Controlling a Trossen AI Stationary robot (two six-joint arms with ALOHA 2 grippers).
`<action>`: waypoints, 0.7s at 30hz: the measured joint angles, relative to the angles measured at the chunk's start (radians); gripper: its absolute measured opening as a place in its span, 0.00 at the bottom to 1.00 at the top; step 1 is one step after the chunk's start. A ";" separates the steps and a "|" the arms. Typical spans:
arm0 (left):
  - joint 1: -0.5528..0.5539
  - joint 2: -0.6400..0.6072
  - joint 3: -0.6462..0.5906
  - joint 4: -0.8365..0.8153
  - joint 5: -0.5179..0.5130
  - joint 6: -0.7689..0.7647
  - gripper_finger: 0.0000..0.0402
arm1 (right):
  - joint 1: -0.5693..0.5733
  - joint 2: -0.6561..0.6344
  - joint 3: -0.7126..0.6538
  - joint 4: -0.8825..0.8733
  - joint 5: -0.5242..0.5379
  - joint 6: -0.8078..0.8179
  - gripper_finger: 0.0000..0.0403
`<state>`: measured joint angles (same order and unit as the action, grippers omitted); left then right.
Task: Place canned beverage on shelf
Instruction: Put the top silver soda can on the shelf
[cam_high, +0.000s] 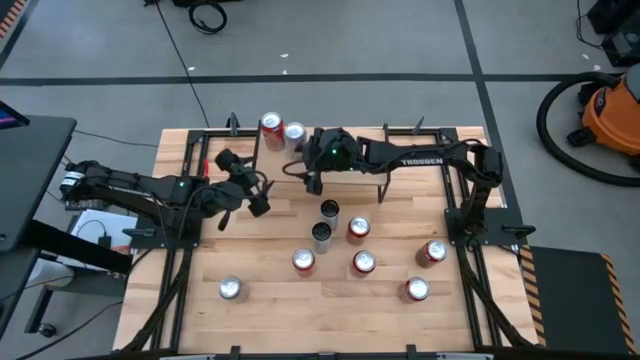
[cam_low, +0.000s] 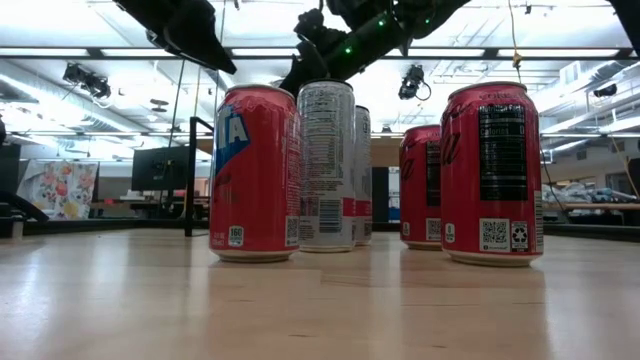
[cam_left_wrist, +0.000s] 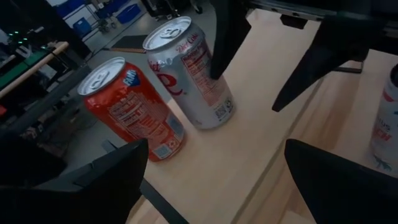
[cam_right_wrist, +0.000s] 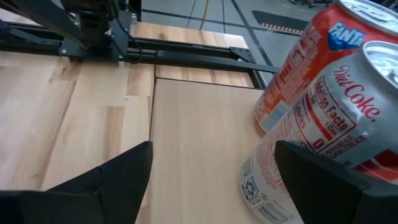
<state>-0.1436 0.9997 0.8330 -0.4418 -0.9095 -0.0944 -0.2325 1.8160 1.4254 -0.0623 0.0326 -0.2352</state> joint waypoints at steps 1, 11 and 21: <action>0.000 0.000 0.000 0.000 -0.006 0.000 0.97 | -0.002 0.000 0.000 0.001 0.000 0.000 0.86; -0.001 0.000 0.000 -0.001 0.042 -0.041 0.97 | -0.028 0.000 0.000 0.001 0.002 0.000 0.86; -0.013 0.000 0.000 -0.004 0.051 -0.053 0.97 | -0.039 0.000 0.000 0.001 0.002 -0.001 0.86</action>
<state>-0.1570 0.9997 0.8330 -0.4461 -0.8584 -0.1471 -0.2710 1.8160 1.4254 -0.0614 0.0345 -0.2360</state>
